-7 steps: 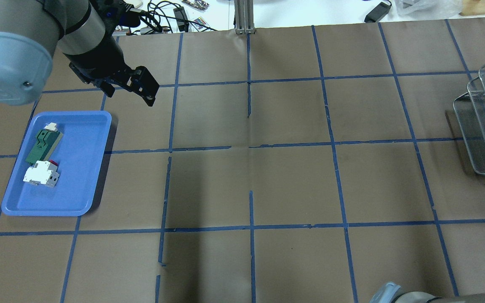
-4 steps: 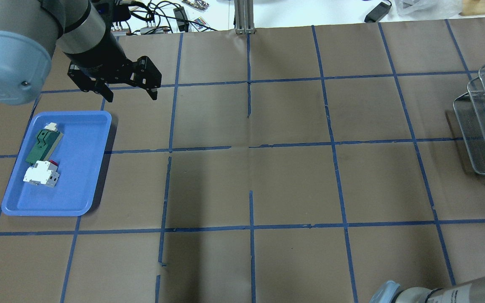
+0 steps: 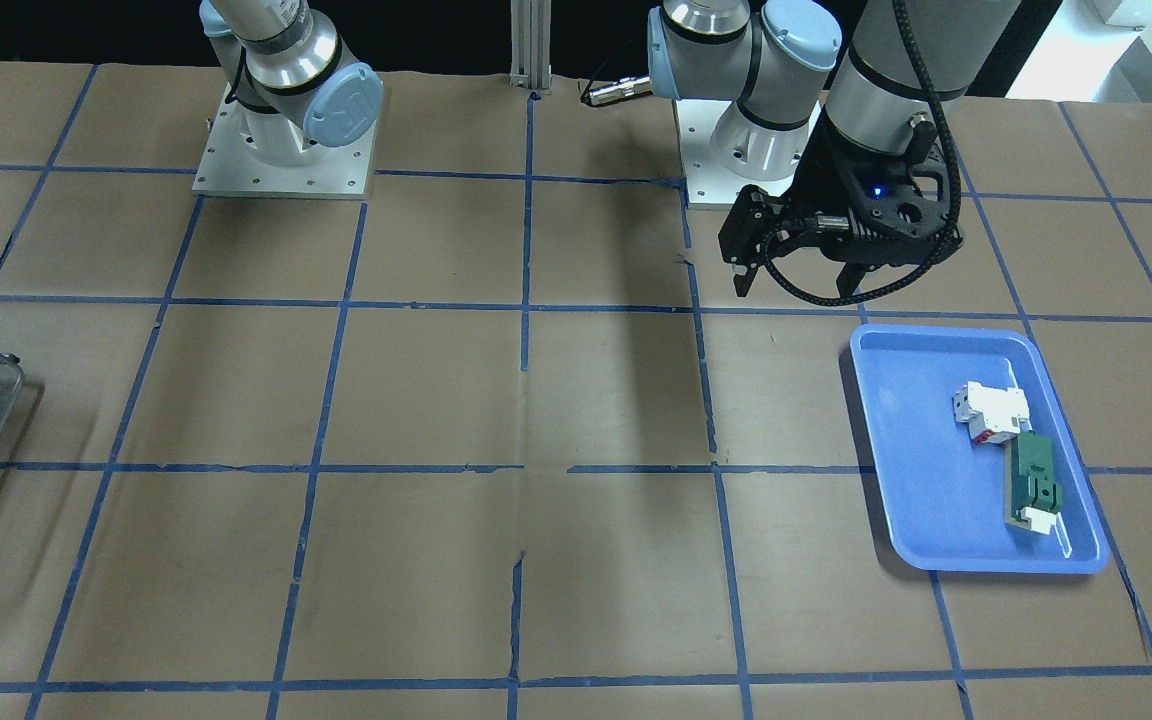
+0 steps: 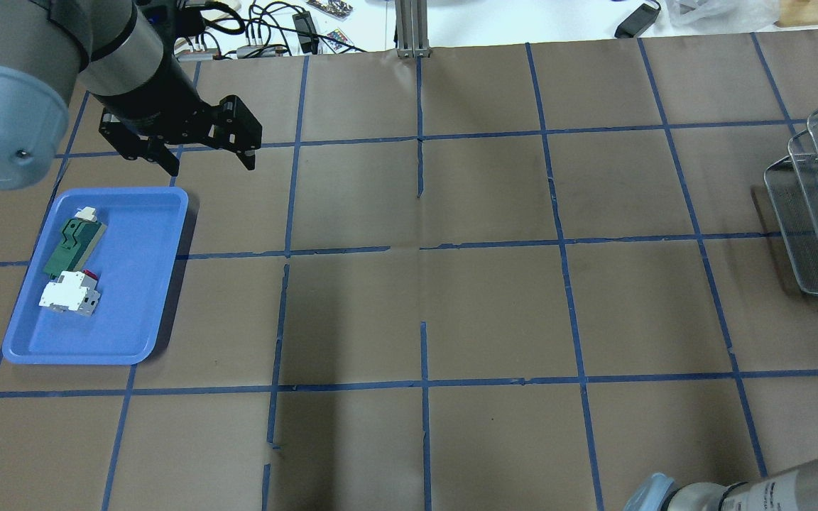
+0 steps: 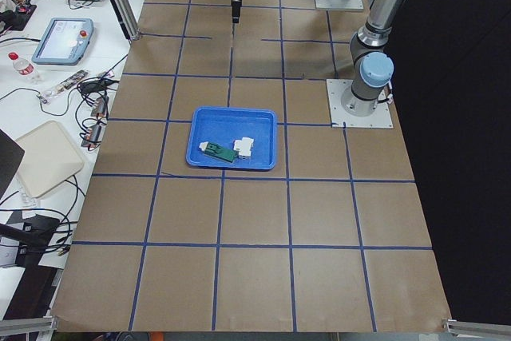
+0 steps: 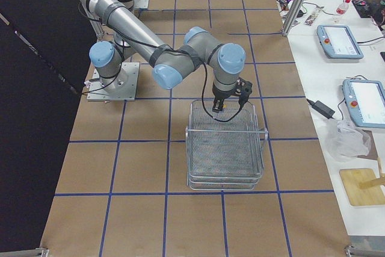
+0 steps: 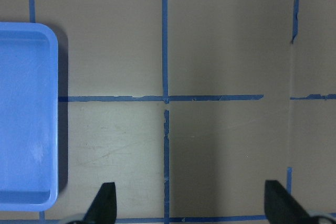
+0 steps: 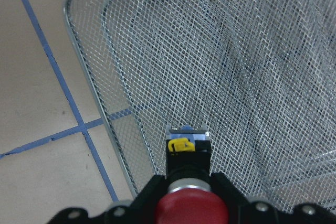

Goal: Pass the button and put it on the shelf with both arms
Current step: 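Release the button into the mesh basket while the left arm hovers above the tray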

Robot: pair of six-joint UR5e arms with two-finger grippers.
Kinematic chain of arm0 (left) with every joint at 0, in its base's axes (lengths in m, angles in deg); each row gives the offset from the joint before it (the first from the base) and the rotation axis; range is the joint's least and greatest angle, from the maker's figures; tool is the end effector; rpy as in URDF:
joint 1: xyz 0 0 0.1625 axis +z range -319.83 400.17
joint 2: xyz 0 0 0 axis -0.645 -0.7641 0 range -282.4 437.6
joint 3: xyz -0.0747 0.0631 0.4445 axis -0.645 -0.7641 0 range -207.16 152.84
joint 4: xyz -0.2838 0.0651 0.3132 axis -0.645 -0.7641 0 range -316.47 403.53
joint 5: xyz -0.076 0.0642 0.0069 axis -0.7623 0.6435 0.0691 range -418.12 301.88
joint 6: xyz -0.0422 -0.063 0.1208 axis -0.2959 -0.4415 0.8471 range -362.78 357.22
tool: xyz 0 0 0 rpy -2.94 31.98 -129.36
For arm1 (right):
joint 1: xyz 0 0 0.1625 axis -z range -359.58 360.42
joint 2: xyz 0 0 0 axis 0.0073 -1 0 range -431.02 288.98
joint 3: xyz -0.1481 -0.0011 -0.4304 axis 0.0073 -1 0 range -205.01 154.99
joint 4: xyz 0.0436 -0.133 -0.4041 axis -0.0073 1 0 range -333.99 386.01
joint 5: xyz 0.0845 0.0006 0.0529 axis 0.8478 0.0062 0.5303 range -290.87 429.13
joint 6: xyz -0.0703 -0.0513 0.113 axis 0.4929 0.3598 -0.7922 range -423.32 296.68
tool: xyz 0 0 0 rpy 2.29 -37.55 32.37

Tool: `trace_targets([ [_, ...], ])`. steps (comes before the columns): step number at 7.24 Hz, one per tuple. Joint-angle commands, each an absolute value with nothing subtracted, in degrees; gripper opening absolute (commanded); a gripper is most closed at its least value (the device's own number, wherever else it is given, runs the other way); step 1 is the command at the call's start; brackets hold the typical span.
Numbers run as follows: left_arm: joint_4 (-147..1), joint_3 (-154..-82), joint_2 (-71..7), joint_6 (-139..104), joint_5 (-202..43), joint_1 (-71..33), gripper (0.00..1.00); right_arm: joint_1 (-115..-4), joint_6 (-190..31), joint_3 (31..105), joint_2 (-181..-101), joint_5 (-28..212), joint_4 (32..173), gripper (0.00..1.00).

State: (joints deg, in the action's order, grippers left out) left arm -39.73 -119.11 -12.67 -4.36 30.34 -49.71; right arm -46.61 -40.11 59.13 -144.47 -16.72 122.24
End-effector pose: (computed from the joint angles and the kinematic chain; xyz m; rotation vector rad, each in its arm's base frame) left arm -0.1360 -0.5191 0.4677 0.0445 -3.1110 0.1223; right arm -0.3156 -0.5496 0.3739 0.5256 2.9926 0.0388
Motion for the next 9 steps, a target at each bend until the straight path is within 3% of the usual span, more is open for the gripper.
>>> trace_targets([
  [1, -40.49, -118.57, -12.49, -3.85, 30.39, -48.08, 1.00, -46.60, -40.12, 59.28, -143.70, -20.31, 122.25, 0.57],
  [2, -42.93, -118.13, -12.49, -3.75, 30.30, -47.90, 1.00, -46.60, -40.12, 59.28, -143.61, -20.34, 122.25, 0.90],
  [3, -44.43, -118.13, -12.14, -2.27, 30.30, -47.90, 1.00, -46.69, -40.12, 59.28, -143.61, -20.34, 122.25, 1.00],
  [6, -47.08, -118.04, -11.00, -1.56, 30.22, -46.24, 1.00, -47.22, -40.12, 58.05, -145.36, -20.25, 118.39, 1.00],
  [9, -48.14, -118.04, -10.47, -0.32, 30.04, -46.31, 1.00, -54.39, -40.99, 59.27, -154.83, -19.64, 111.88, 1.00],
])
